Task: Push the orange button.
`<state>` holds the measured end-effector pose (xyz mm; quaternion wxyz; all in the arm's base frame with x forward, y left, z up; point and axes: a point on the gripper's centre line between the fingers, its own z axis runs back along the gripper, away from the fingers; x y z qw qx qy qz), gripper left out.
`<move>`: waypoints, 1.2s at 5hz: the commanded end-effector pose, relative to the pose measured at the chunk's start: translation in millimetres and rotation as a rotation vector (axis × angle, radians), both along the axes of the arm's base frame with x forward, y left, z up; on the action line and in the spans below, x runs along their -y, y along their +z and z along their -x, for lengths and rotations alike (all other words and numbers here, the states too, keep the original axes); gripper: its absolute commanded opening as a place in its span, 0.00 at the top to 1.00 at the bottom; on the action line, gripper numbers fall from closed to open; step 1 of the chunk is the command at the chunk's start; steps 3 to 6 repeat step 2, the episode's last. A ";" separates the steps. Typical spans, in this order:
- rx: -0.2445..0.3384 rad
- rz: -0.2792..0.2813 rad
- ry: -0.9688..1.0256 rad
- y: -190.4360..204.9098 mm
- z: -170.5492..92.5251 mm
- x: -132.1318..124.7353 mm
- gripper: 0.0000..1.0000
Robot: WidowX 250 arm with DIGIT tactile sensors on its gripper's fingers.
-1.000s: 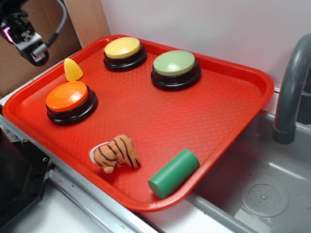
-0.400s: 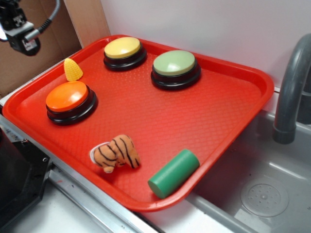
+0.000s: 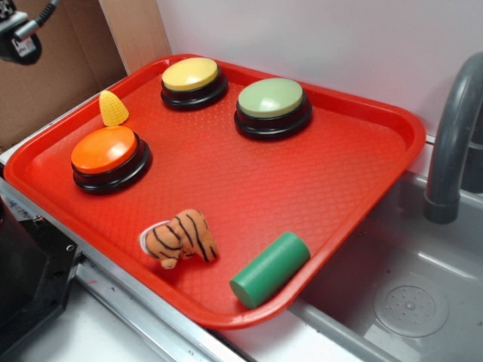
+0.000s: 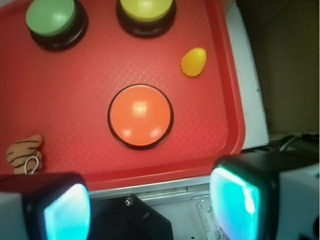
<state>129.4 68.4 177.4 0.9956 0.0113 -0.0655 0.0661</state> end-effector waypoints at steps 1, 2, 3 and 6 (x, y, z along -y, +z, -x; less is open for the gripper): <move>0.025 -0.025 0.029 22.8 -11.4 -16.8 0.00; 0.028 -0.015 0.026 18.6 -11.9 -19.1 0.00; 0.028 -0.015 0.026 18.6 -11.9 -19.1 0.00; 0.028 -0.015 0.026 18.6 -11.9 -19.1 0.00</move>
